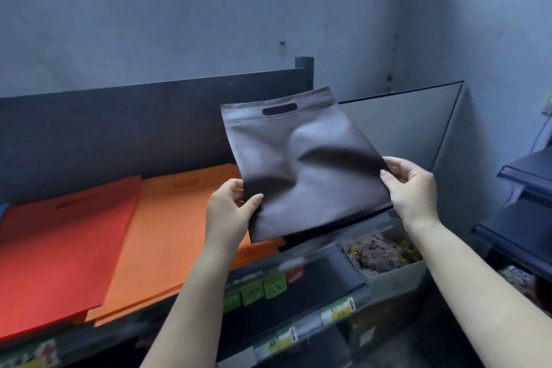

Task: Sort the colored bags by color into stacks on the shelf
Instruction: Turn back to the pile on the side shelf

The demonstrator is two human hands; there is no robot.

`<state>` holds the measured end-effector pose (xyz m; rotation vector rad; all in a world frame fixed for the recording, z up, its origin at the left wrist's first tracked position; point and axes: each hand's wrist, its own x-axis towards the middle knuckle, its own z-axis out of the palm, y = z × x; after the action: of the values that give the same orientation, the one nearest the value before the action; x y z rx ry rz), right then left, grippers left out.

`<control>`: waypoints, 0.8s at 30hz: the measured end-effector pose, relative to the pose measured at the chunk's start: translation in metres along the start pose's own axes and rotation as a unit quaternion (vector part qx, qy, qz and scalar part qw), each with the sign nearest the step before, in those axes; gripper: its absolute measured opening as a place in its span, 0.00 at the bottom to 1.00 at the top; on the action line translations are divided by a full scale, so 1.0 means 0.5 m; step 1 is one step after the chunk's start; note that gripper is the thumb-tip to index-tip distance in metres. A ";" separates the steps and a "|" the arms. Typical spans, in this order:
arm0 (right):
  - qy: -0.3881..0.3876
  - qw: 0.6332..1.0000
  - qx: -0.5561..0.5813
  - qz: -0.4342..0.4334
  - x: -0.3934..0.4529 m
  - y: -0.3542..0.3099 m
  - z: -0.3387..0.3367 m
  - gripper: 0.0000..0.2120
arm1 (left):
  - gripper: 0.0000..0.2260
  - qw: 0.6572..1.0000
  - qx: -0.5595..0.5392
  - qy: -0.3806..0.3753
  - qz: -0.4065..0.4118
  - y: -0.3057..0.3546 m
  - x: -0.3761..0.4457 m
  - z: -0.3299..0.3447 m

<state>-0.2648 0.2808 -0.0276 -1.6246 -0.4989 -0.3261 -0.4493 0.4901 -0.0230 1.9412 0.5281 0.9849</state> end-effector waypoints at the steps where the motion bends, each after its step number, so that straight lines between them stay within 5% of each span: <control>1: -0.007 1.000 -0.030 -0.002 0.014 0.013 -0.002 0.09 | 0.07 1.000 0.015 -0.004 -0.002 -0.004 0.009 0.017; 6: -0.058 0.978 -0.201 -0.015 0.064 0.066 0.007 0.12 | 0.10 0.982 0.171 -0.062 -0.053 -0.031 0.044 0.069; 10: -0.143 0.942 -0.302 0.021 0.099 0.091 0.011 0.16 | 0.27 0.902 0.404 -0.116 -0.096 -0.028 0.066 0.080; 16: -0.180 0.912 -0.368 -0.030 0.164 0.072 -0.027 0.17 | 0.25 0.914 0.394 -0.096 0.019 0.068 0.122 0.160; 24: -0.146 0.837 -0.522 -0.070 0.260 0.072 -0.226 0.23 | 0.23 0.871 0.416 -0.171 0.199 0.236 0.147 0.450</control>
<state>-0.1256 0.1833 0.0184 -2.7420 -0.7380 -0.5099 -0.2267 0.3621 0.0400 3.0238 0.3742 0.6539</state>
